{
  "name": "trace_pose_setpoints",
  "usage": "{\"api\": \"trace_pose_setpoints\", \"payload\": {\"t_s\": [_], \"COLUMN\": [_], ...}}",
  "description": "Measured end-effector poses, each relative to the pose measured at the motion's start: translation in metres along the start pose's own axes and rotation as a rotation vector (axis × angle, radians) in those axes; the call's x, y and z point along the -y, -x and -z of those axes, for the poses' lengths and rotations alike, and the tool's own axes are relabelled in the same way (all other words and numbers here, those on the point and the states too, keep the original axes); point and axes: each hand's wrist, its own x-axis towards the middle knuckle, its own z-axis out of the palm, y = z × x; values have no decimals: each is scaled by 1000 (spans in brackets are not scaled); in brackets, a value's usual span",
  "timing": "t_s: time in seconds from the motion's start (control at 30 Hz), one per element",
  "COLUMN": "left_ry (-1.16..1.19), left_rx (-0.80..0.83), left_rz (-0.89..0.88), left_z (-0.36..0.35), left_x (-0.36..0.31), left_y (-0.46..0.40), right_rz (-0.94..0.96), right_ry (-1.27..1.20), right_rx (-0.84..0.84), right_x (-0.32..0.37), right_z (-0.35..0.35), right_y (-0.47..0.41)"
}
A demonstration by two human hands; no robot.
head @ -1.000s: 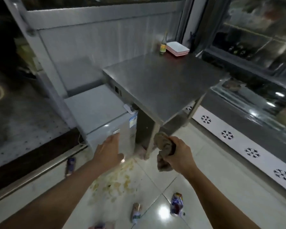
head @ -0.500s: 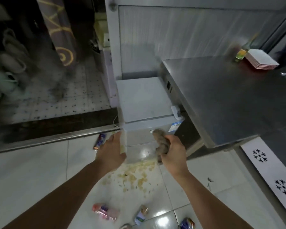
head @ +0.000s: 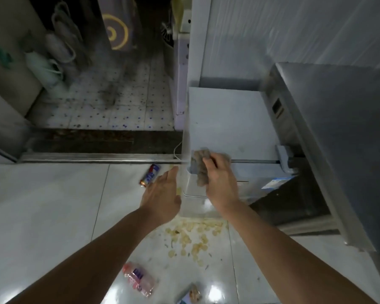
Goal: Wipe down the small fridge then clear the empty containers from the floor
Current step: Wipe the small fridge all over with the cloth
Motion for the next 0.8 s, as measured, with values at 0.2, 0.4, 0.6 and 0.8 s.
{"api": "trace_pose_setpoints", "payload": {"t_s": [0.2, 0.4, 0.6, 0.8], "left_ry": [50, 108, -105, -144], "left_rx": [-83, -289, -501, -632], "left_rz": [46, 72, -178, -317], "left_z": [-46, -76, -99, -125], "left_x": [1, 2, -10, -16], "left_y": [-28, -48, -58, -72], "right_rz": [228, 401, 280, -21], "right_ry": [151, 161, 162, 172], "right_rx": [-171, -334, -460, -532], "right_x": [-19, -44, -117, -174], "right_z": [-46, -61, -59, -47], "right_y": [-18, -23, 0, 20]}}
